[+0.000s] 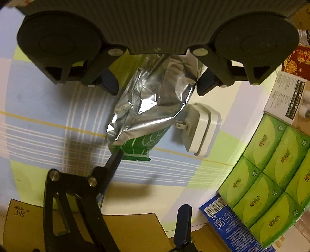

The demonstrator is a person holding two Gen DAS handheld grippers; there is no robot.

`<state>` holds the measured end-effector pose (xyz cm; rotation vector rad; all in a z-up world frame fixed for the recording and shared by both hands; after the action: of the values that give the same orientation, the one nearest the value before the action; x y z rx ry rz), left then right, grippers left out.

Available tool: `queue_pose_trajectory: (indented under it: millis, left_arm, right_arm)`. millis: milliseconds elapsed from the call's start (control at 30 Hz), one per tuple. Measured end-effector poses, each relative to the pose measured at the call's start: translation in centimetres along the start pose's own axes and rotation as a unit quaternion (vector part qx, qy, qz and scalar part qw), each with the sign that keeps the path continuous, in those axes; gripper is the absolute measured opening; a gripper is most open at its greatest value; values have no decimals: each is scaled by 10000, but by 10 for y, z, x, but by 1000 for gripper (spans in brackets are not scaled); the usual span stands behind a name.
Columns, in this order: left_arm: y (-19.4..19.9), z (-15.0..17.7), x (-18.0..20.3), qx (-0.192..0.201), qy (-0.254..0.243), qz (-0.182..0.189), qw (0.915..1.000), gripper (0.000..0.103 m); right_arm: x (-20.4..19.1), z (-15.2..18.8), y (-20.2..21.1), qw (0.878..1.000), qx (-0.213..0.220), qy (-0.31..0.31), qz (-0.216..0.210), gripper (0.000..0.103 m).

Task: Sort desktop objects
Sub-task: 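Grasp the silver foil bag with the left tool while the right tool approaches the white plug, then grasp the white plug adapter with the right tool while the left tool lifts the foil bag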

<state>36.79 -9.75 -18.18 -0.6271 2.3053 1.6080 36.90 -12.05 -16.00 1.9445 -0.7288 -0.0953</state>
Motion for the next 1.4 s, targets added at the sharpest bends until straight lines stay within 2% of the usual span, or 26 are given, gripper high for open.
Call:
queue_pose_trajectory:
  millis: [200, 267, 333, 433, 633, 733, 833, 967, 1067, 1200, 1400]
  left_arm:
    - [-6, 0, -2, 34, -39, 143, 9999, 79]
    - [-7, 0, -4, 45, -44, 140, 9999, 74]
    - [-6, 2, -5, 24, -90, 85, 9999, 63]
    - [-2, 6, -5, -38, -124, 82, 9999, 57]
    - [12, 28, -4, -267, 30, 244, 9993, 56]
    - [24, 50, -3, -422, 243, 282, 9984, 56]
    - [33, 76, -10, -644, 665, 191, 9955, 56]
    - [37, 108, -33, -909, 1634, -97, 9823, 56]
    - [36, 117, -53, -963, 2356, -313, 9666, 55]
    - [31, 113, -73, -969, 3109, -533, 9440, 55]
    - [21, 106, -90, -820, 3837, -763, 9166, 55]
  right_arm:
    - [7, 0, -7, 9994, 53, -322, -95, 101]
    - [7, -1, -8, 9992, 53, -388, -115, 101]
    - [6, -1, -9, 9992, 38, -386, -113, 101]
    - [5, -2, -9, 9990, 31, -424, -138, 101]
    - [1, -11, -8, 9987, 38, -483, -153, 101]
    - [4, -20, -11, 9962, 53, -865, -119, 101]
    - [6, -30, -17, 9919, 59, -1266, -95, 101]
    - [3, -40, -28, 9884, -6, -1521, -48, 101]
    - [3, -44, -38, 9830, -44, -1831, 130, 101]
    - [16, -46, -51, 9631, -29, -2660, 417, 101]
    - [27, -53, -61, 9407, 232, -3333, 587, 101]
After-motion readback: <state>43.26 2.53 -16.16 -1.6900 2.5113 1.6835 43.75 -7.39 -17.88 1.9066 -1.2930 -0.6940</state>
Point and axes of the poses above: each gripper's, at about its wrist camera, not at the fingertips, and y roughly against the way its jaws point, x to its right, z to its underside, the point moved 7 cm from there along -y, roughly the way its jaws point, and after that the axes turned 8 degrees about -y, right-handed, at the moved point
